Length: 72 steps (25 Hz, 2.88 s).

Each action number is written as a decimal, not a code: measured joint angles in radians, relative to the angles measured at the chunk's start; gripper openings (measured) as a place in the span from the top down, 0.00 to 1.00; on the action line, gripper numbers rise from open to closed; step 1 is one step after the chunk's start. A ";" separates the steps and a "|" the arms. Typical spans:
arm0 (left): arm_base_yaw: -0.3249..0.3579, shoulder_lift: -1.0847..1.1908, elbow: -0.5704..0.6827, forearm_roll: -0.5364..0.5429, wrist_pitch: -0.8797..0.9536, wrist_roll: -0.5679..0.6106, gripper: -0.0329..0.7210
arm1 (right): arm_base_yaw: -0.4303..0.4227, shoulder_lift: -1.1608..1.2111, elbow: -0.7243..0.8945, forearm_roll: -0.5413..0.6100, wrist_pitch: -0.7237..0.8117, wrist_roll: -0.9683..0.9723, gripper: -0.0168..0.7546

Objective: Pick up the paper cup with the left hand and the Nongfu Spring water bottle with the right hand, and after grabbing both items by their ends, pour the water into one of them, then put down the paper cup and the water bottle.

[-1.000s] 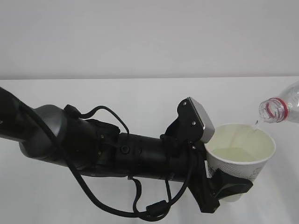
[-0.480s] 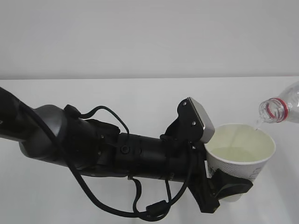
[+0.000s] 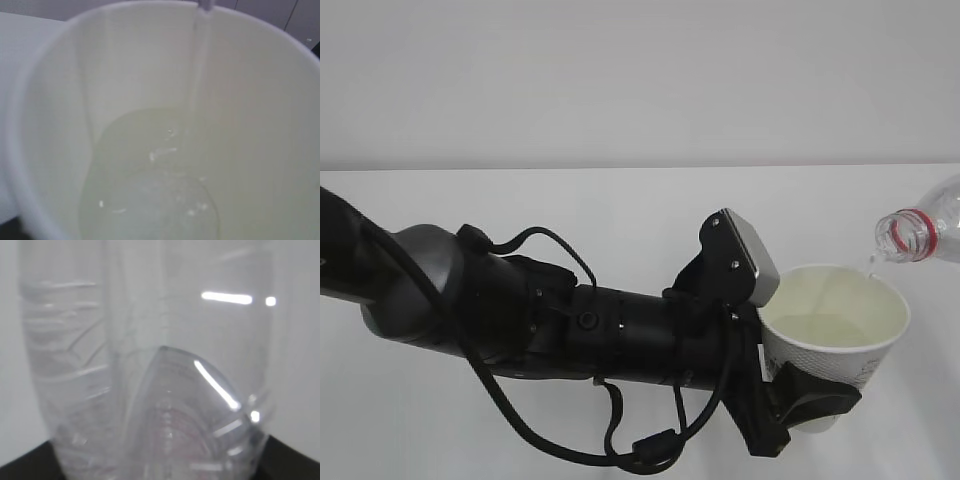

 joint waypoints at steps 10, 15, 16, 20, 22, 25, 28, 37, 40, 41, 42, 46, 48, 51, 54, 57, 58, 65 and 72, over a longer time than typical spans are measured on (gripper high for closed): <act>0.000 0.000 0.000 0.002 0.000 0.000 0.28 | 0.000 0.000 0.000 0.000 0.000 -0.006 0.41; 0.000 0.000 0.000 0.002 0.000 0.000 0.28 | 0.000 0.000 0.000 0.000 -0.002 -0.007 0.41; 0.000 0.000 0.000 0.002 0.000 0.000 0.28 | 0.000 0.000 0.000 0.000 -0.002 -0.007 0.41; 0.000 0.000 0.000 0.002 0.000 0.000 0.28 | 0.000 0.000 0.000 0.000 -0.002 -0.007 0.41; 0.000 0.000 0.000 0.002 0.000 0.000 0.28 | 0.000 0.000 0.000 0.000 -0.002 -0.007 0.41; 0.000 0.000 0.000 0.002 0.000 0.000 0.28 | 0.000 0.000 0.000 0.000 -0.003 -0.007 0.41; 0.000 0.000 0.000 0.002 0.000 0.000 0.28 | 0.000 0.000 0.000 0.000 -0.003 -0.008 0.41; 0.000 0.000 0.000 0.002 0.000 0.000 0.28 | 0.000 0.000 0.000 0.001 -0.003 -0.008 0.41; 0.000 0.000 0.000 0.002 0.000 0.000 0.28 | 0.000 0.000 0.000 0.004 -0.003 -0.008 0.41; 0.000 0.000 0.000 0.002 0.000 0.000 0.28 | 0.000 0.000 0.000 0.005 -0.003 -0.008 0.41; 0.000 0.000 0.000 0.002 0.000 0.000 0.28 | 0.000 0.000 0.000 0.006 -0.003 -0.008 0.41; 0.000 0.000 0.000 0.002 0.000 0.000 0.28 | 0.000 0.000 0.000 0.015 -0.003 -0.008 0.41; 0.000 0.000 0.000 0.002 0.002 0.000 0.28 | 0.000 0.000 0.000 0.017 -0.003 -0.008 0.41; 0.000 0.000 0.000 0.002 0.002 0.000 0.28 | 0.000 0.000 0.000 0.019 -0.003 0.014 0.41; 0.000 0.000 0.000 0.002 0.002 0.000 0.28 | 0.000 0.000 0.000 0.019 -0.003 0.045 0.41; 0.000 0.000 0.000 0.002 0.002 0.000 0.28 | 0.000 0.000 0.000 0.020 -0.003 0.074 0.41; 0.000 0.000 0.000 0.002 0.002 0.000 0.28 | 0.000 0.000 0.000 0.020 -0.003 0.084 0.41; 0.000 0.000 0.000 0.002 0.002 0.000 0.28 | 0.000 0.000 0.000 0.030 -0.003 0.150 0.41; 0.000 0.000 0.000 0.002 0.002 0.000 0.28 | 0.000 0.000 0.000 0.033 -0.003 0.271 0.41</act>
